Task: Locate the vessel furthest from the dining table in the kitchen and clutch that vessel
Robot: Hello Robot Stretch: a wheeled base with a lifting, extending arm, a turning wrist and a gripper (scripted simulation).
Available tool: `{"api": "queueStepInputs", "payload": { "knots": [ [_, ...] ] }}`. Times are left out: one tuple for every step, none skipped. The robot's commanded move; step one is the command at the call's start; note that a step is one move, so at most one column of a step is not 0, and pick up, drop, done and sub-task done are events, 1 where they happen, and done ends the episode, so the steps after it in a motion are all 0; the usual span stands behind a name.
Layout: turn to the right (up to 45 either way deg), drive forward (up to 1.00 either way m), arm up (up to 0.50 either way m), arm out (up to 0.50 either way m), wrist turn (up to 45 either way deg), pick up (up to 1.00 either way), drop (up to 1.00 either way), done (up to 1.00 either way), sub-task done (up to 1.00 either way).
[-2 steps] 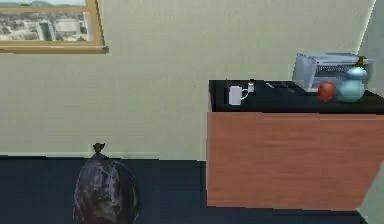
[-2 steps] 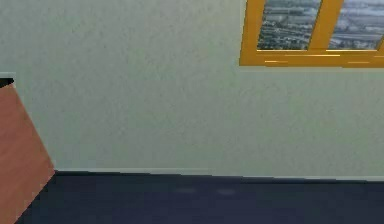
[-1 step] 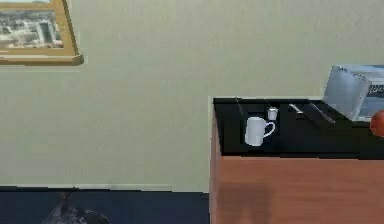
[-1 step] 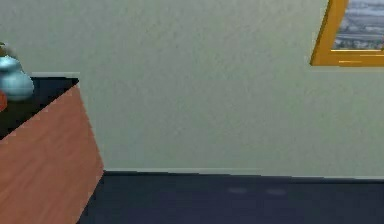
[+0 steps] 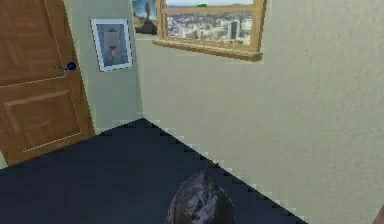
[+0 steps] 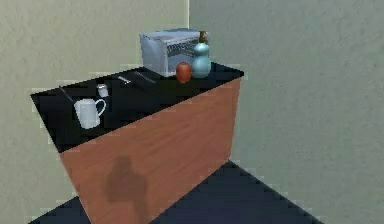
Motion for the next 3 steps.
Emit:
{"api": "queueStepInputs", "payload": {
  "knots": [
    [-24.0, 0.00, 0.00, 0.00, 0.0, 0.00, 0.00, 0.00, 0.00],
    [0.0, 0.00, 0.50, 0.00, 0.0, 0.00, 0.00, 0.00, 0.00],
    [0.0, 0.00, 0.38, 0.00, 0.0, 0.00, 0.00, 0.00, 0.00]
  ]
}}
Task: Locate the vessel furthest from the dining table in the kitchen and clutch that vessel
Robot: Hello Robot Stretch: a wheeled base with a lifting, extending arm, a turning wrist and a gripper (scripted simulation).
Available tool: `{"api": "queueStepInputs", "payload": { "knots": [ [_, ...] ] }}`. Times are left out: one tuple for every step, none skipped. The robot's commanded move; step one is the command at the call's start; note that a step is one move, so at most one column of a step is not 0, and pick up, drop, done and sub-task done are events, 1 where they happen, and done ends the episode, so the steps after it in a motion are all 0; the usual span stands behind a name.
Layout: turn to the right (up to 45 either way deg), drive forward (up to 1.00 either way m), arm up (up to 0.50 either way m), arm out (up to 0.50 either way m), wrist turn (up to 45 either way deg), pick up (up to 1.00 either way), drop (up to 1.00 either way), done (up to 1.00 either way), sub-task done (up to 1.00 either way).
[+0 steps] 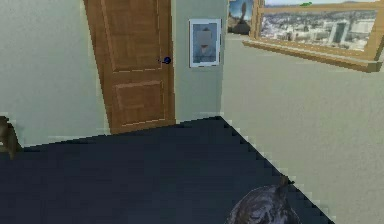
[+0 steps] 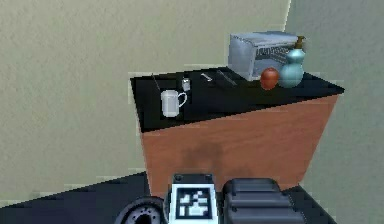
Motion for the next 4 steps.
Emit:
{"api": "queueStepInputs", "payload": {
  "knots": [
    [0.0, 0.00, 0.00, 0.50, 0.0, 0.00, 0.00, 0.00, 0.00],
    [0.0, 0.00, 0.00, 0.00, 45.0, 0.00, 0.00, 0.00, 0.00],
    [0.0, 0.00, 0.00, 0.00, 45.0, 0.00, 0.00, 0.00, 0.00],
    [0.0, 0.00, 0.00, 0.00, 45.0, 0.00, 0.00, 0.00, 0.00]
  ]
}}
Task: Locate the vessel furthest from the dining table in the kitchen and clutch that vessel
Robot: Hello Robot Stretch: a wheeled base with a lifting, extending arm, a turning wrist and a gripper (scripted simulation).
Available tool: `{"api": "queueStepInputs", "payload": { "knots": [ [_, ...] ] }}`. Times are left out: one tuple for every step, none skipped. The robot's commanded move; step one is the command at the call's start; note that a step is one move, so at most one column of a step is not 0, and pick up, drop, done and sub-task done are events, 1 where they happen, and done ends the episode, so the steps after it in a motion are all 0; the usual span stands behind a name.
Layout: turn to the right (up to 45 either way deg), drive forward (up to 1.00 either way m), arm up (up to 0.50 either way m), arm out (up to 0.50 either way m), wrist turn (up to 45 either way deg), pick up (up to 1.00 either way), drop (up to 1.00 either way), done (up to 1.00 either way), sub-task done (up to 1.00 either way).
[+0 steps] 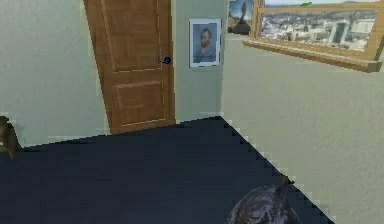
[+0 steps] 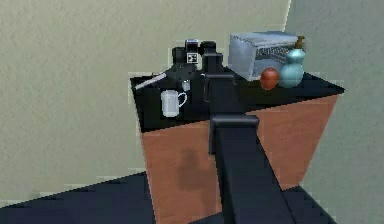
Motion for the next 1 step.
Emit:
{"api": "queueStepInputs", "payload": {
  "knots": [
    [0.0, 0.00, 0.00, 0.00, 15.0, 0.00, 0.00, 0.00, 0.00]
  ]
}}
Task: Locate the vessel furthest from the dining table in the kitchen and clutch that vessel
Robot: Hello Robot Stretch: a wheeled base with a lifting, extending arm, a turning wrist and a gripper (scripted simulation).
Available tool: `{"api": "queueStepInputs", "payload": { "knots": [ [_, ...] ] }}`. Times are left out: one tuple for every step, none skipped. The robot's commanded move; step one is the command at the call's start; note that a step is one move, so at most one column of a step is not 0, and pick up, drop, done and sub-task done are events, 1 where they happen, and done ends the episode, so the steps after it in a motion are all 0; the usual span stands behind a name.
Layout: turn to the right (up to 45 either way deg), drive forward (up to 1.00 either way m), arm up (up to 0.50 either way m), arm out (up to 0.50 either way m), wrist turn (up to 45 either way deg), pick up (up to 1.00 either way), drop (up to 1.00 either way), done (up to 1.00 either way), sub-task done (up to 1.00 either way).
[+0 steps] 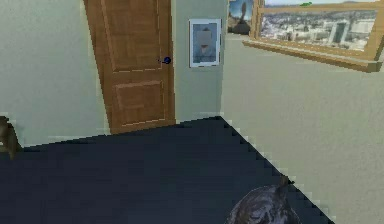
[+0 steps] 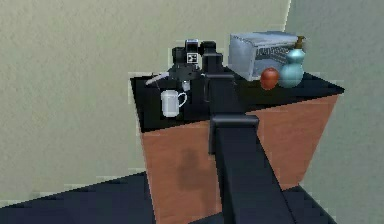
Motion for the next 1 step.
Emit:
{"api": "queueStepInputs", "payload": {
  "knots": [
    [0.0, 0.00, -0.16, 0.00, 0.0, 0.00, 0.00, 0.00, 0.00]
  ]
}}
